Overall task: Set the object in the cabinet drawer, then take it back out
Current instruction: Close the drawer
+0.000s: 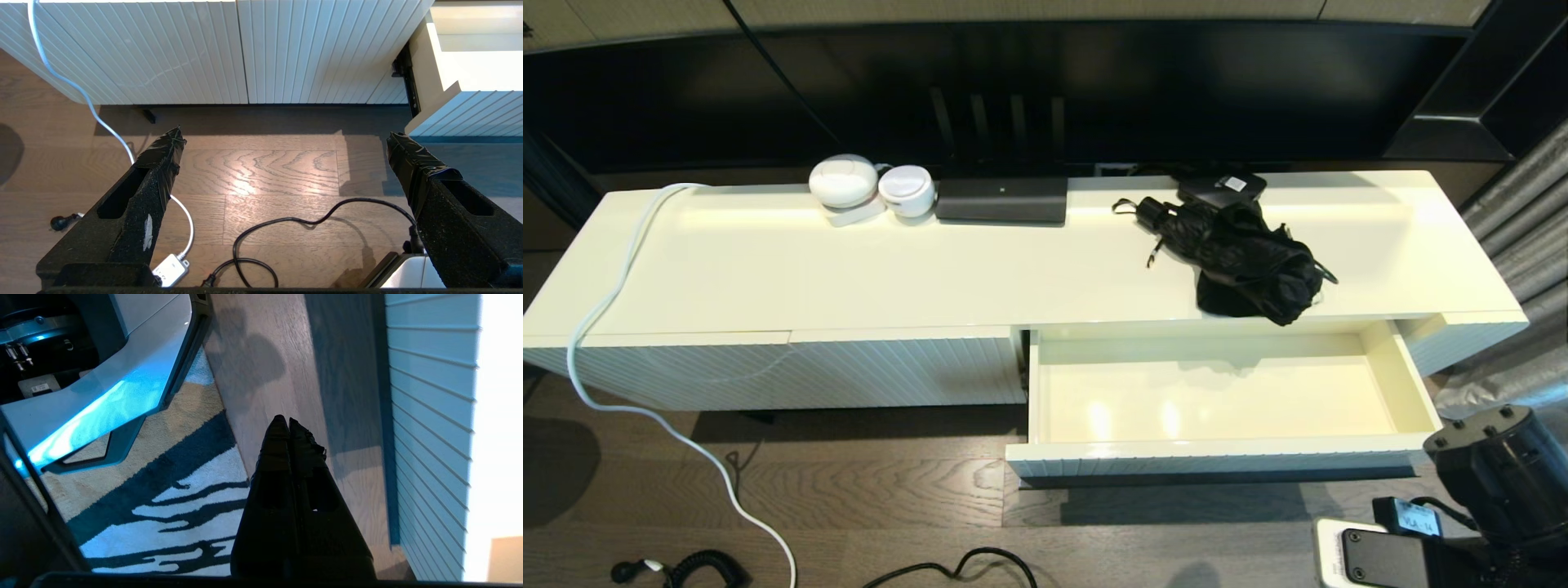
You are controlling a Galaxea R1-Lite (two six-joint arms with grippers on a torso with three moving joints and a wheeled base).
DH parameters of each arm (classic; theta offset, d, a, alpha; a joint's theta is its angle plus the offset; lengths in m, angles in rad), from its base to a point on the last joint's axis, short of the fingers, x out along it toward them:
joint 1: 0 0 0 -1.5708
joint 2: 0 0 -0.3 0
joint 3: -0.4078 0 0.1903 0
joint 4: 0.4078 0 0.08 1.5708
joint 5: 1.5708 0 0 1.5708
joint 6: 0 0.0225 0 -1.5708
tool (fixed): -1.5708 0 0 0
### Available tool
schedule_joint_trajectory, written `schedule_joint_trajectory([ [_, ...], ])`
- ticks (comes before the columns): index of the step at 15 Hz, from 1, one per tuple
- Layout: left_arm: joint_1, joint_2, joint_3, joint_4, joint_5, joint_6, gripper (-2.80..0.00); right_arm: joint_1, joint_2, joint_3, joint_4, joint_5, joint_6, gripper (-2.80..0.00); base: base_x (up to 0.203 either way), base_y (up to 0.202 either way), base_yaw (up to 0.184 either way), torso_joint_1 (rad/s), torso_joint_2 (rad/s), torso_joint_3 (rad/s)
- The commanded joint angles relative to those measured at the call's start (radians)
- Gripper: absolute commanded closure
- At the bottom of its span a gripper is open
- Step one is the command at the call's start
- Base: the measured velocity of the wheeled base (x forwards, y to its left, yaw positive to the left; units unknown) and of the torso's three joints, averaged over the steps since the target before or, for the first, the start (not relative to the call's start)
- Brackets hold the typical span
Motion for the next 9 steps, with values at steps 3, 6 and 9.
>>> schedule_joint_trajectory([
  [3,0.000,0.000,0.000,0.000,0.000,0.000,-2.80,-0.004,0.194,0.080,-0.260,-0.001,-0.006,0.00,0.000,0.000,0.000,0.000,0.00,0.000],
  [6,0.000,0.000,0.000,0.000,0.000,0.000,-2.80,-0.005,0.255,0.122,-0.476,-0.009,-0.012,0.00,0.000,0.000,0.000,0.000,0.00,0.000],
  [9,0.000,0.000,0.000,0.000,0.000,0.000,-2.80,-0.006,0.288,0.143,-0.588,-0.016,-0.016,0.00,0.000,0.000,0.000,0.000,0.00,0.000],
])
